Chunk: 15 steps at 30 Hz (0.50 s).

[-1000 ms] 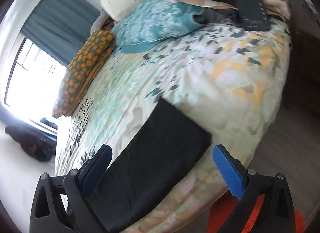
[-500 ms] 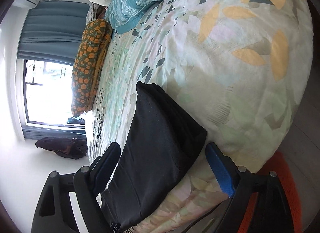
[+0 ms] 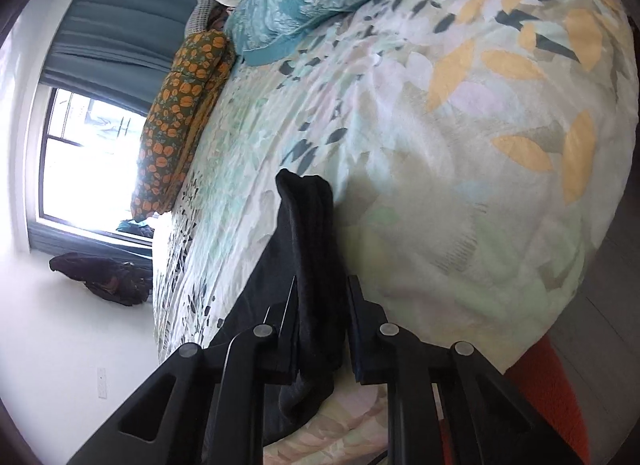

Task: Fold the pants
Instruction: 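Grasp the black pants leg ends with the right tool and lift them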

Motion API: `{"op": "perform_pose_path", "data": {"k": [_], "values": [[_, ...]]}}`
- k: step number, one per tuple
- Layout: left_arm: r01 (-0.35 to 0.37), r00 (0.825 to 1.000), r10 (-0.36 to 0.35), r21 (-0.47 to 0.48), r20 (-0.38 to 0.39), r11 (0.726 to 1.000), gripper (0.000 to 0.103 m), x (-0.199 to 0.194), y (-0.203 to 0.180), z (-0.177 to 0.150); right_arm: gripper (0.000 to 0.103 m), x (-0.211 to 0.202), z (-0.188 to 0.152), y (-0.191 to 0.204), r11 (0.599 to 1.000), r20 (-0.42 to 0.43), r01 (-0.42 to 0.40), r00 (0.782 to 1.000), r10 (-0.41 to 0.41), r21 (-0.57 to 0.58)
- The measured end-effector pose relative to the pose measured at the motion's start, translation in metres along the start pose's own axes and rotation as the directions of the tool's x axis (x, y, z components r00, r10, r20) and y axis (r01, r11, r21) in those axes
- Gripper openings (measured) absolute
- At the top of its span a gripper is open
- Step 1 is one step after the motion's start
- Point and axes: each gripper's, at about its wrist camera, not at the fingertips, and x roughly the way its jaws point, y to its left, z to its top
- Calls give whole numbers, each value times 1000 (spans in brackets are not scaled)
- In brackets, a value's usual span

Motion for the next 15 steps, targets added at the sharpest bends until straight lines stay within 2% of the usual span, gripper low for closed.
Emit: {"op": "perform_pose_path", "data": {"k": [3,7,9,12,13,14,15], "values": [[-1,999,0,-53,-36,999,83,15,10,-6,18,-1,-26,56,991,-32,-99,995,97,-93],[12,999,-23,-228,-48,974,82,17,54,-8,18,34,-88,138,962,-121,-200,976,179,-189],[9,1000,-17,-303,-22,953,82,10,77,-10,18,62,-132,179,942,-169,-229,967,191,-245],[-18,1000,17,-359,-6,933,82,8,101,-17,20,117,-206,229,911,-264,-240,952,153,-337],[-27,1000,25,-374,-10,927,82,8,108,-20,24,134,-230,239,900,-300,-247,944,140,-358],[-28,1000,25,-393,-13,919,82,9,114,-22,35,152,-252,248,887,-343,-240,934,100,-395],[-15,1000,13,-414,-7,910,81,7,120,-24,63,166,-272,255,870,-392,-236,918,54,-434]]}}
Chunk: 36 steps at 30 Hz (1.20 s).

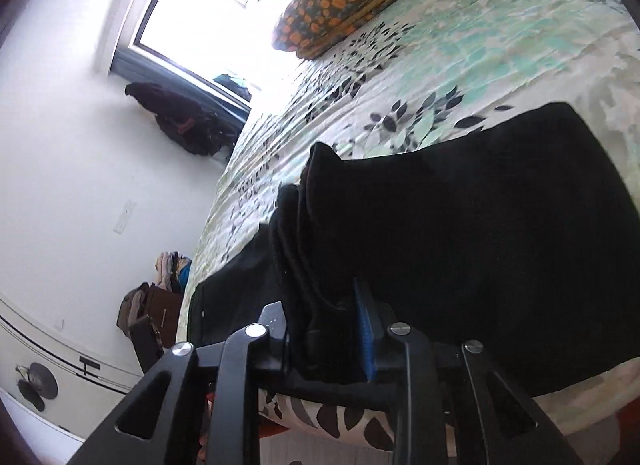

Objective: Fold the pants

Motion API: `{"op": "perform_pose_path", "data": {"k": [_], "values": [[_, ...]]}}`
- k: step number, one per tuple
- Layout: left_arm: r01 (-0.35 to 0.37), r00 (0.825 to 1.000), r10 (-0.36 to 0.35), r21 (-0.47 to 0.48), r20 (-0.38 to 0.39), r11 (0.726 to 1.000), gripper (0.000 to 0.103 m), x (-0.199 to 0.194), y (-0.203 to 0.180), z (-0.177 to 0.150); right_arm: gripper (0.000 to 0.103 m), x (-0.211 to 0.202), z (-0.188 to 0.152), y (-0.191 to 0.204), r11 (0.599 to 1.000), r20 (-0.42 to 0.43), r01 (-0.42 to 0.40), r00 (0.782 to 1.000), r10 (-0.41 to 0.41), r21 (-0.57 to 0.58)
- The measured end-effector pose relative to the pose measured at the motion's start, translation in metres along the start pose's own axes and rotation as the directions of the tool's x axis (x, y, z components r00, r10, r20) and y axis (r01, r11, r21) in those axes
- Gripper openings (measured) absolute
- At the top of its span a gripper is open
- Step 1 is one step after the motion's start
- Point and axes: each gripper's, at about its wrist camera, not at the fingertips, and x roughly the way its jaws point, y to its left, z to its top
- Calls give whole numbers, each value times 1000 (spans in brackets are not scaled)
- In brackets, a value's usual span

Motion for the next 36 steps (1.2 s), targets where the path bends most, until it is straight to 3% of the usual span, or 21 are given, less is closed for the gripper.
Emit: {"op": "perform_pose_path", "data": {"k": [1,2,4,6,8,11,15,16,17,18,24,26,28,31,32,33,34,35,36], "values": [[12,1000,-12,-19,8,1000,81,-3,4,1,74,10,-7,8,999,-36,5,999,-7,-37],[16,1000,-15,-30,18,999,81,-6,6,1,77,11,-12,15,997,-44,-1,999,-3,-78],[19,1000,-18,-42,25,999,82,-10,10,2,77,-3,-18,23,986,-38,16,999,-22,-168],[31,999,-30,-65,16,997,81,-9,14,2,77,-17,-15,24,966,-23,102,994,-111,-238],[40,999,-39,-80,9,996,81,-8,16,6,76,-17,-7,26,939,-61,178,977,-204,-294],[56,998,-56,-79,5,995,81,-6,13,10,64,0,2,46,895,-119,211,953,-277,-394],[74,997,-74,-72,5,995,81,-10,11,9,53,52,-1,52,831,-187,330,874,-448,-448],[75,997,-75,-72,6,995,81,-11,12,8,49,62,-4,46,806,-196,374,842,-502,-458],[75,997,-74,-75,7,994,82,-13,13,7,32,68,-4,40,792,-196,405,823,-533,-456],[76,997,-76,-79,5,994,81,-15,15,5,15,66,-3,36,802,-192,408,829,-526,-436],[119,993,-119,-138,14,983,81,-19,25,10,10,18,9,65,852,-133,343,897,-422,-396],[119,993,-118,-140,14,983,81,-16,24,12,10,19,4,83,839,-121,325,903,-413,-437],[111,994,-112,-127,6,986,81,-12,19,13,10,40,-7,84,825,-151,318,891,-429,-466],[88,996,-89,-88,-2,992,82,-12,12,8,20,77,-22,54,859,-269,297,862,-429,-418],[87,996,-87,-77,-3,993,81,-13,11,6,24,74,-22,46,887,-254,269,890,-378,-376],[100,995,-100,-70,-2,993,81,-14,9,5,42,68,-21,43,914,-244,217,919,-309,-342],[134,991,-134,-67,0,989,82,-16,7,4,56,62,-20,41,933,-255,169,932,-256,-317],[185,983,-186,-69,0,980,83,-17,4,4,84,56,-20,41,939,-256,146,939,-231,-312],[246,969,-247,-74,0,966,83,-17,0,6,92,49,-22,44,935,-242,131,945,-218,-328]]}}
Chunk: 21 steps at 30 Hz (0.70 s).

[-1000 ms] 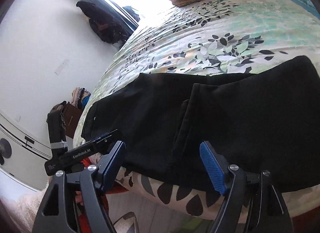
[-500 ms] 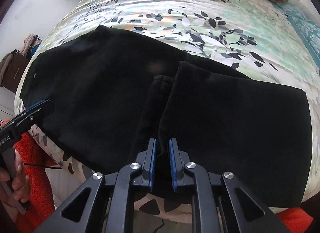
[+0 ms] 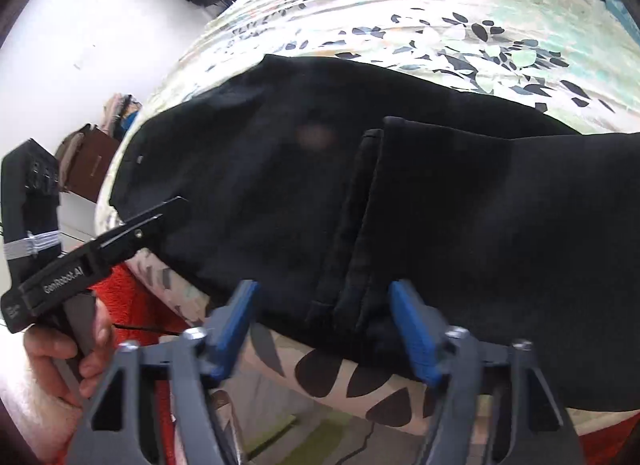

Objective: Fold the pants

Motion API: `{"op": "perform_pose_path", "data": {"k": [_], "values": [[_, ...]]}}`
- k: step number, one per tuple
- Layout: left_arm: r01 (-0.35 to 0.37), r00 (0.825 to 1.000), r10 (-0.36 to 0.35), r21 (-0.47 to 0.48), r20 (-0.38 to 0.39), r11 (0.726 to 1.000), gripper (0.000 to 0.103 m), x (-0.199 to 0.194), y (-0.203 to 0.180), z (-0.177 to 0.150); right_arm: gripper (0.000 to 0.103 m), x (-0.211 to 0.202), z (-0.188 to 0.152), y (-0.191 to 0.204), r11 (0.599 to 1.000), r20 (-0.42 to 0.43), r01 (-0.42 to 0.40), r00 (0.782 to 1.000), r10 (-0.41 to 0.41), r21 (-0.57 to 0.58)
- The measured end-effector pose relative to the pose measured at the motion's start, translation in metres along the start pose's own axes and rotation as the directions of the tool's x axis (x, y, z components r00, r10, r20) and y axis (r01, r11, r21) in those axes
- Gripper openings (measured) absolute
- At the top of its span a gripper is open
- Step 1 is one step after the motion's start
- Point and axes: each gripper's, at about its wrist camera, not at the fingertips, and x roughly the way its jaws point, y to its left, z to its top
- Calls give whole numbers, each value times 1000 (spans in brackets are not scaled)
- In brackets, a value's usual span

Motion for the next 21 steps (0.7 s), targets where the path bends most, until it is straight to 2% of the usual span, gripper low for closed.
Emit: {"op": "perform_pose_path", "data": {"k": [2,4,6,9,14,17,18,19,20,21], "values": [[118,992,-118,-11,-33,993,83,12,-13,5,92,-3,-5,4,998,-3,-20,1000,19,-67],[199,973,-198,-4,-119,980,83,35,-33,13,92,3,-10,6,994,-17,-10,1000,8,-113],[194,961,-185,21,-207,981,83,60,-50,19,92,3,-16,9,990,19,-3,1000,6,-142],[148,952,-127,58,-277,987,83,86,-68,21,92,-7,-24,15,984,52,-17,998,27,-179],[134,945,-114,47,-306,990,83,104,-83,18,92,-51,-41,19,972,150,-10,988,47,-235],[128,939,-88,101,-334,987,79,110,-99,13,92,-84,-53,8,976,237,15,971,38,-219],[109,941,-58,136,-333,985,73,113,-105,12,92,-95,-57,2,979,270,36,963,20,-199],[82,943,-20,172,-332,982,22,114,-110,11,92,-104,-59,-7,984,299,57,954,-4,-169],[91,939,-28,170,-344,981,10,116,-112,10,92,-113,-62,-15,988,328,78,944,-30,-134],[87,943,-30,157,-332,984,9,113,-113,12,92,-120,-62,-22,991,356,100,932,-61,-91]]}}
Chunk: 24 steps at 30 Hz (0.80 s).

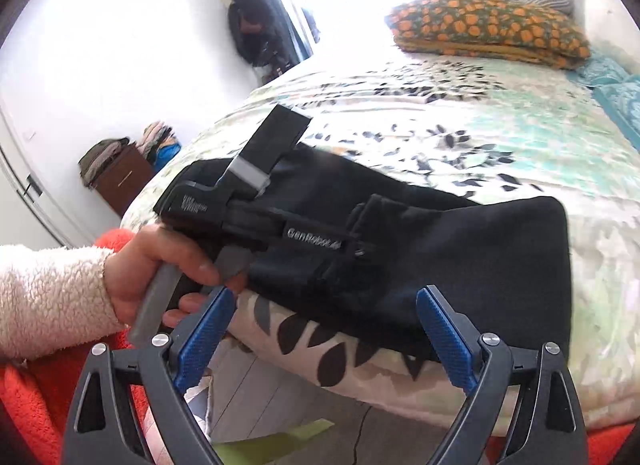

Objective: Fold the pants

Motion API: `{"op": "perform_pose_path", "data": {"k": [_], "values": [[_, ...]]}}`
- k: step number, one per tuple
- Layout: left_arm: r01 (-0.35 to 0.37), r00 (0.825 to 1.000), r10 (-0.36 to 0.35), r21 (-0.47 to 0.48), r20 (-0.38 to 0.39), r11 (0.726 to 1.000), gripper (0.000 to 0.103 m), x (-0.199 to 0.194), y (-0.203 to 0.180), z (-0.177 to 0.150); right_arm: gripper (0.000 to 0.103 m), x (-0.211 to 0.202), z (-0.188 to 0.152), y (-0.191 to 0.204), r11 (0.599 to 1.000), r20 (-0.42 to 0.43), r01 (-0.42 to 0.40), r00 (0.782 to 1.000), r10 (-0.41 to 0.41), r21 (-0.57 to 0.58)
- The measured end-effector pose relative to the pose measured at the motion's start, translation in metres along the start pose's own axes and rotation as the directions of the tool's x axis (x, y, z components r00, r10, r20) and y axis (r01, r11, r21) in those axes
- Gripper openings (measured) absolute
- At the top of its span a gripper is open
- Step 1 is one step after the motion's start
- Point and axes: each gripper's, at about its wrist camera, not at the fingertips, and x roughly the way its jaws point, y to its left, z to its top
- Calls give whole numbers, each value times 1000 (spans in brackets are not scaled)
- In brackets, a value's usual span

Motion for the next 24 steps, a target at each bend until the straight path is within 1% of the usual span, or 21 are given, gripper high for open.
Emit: {"op": "perform_pose_path", "data": {"k": [2,3,5,6,7,8,10,11,12,13,14,15,16,17,18,20,21,22,23,24], "values": [[-14,999,14,8,45,1000,7,-15,-2,1,92,-15,1,-25,993,51,85,995,-89,81],[-16,997,15,18,73,1000,7,-26,-2,0,92,-23,3,-40,982,67,137,987,-147,131],[-12,995,9,30,98,999,7,-48,7,2,92,-35,3,-66,938,55,263,958,-282,226],[-24,994,20,31,103,999,7,-56,13,3,92,-37,5,-79,915,38,306,944,-327,262],[-43,994,39,30,105,999,7,-61,21,4,92,-36,7,-88,899,21,331,936,-352,286],[-67,992,64,23,105,997,7,-64,29,5,92,-34,9,-94,893,9,340,933,-359,293],[-98,991,98,-4,93,995,8,-60,44,6,91,-29,15,-95,914,18,319,942,-334,251],[-100,991,101,-15,83,995,8,-57,49,5,85,-22,17,-88,931,25,301,949,-313,208],[-99,992,100,-21,73,995,8,-52,53,4,75,-13,19,-80,948,26,273,960,-280,165],[-104,992,105,-21,70,994,8,-50,54,1,71,-3,20,-72,964,19,234,971,-239,128],[-115,991,116,-13,74,993,8,-48,54,-1,64,8,19,-65,975,-3,203,979,-204,90],[-124,989,124,-5,78,992,8,-49,53,-6,58,24,13,-57,981,-51,190,981,-187,51],[-127,989,126,-3,82,992,8,-51,53,-8,55,44,7,-56,980,-131,196,973,-191,23],[-123,989,123,-8,81,992,8,-55,58,-9,44,64,-3,-60,978,-223,209,954,-199,23],[-107,991,108,-19,77,994,8,-57,61,-11,41,80,-16,-66,978,-291,205,939,-183,47],[-82,993,85,-32,77,996,9,-58,64,-11,40,79,-22,-74,978,-247,187,956,-160,90],[-77,994,79,-33,77,996,11,-59,65,-12,40,79,-21,-75,979,-258,184,954,-155,91],[-94,993,96,-38,74,995,19,-61,65,-12,40,78,-20,-74,979,-258,184,953,-157,85],[-114,990,118,-44,78,992,29,-64,67,-12,41,75,-19,-73,980,-252,182,955,-156,83],[-122,988,127,-54,91,991,37,-70,70,-13,41,72,-19,-72,980,-245,178,957,-152,86]]}}
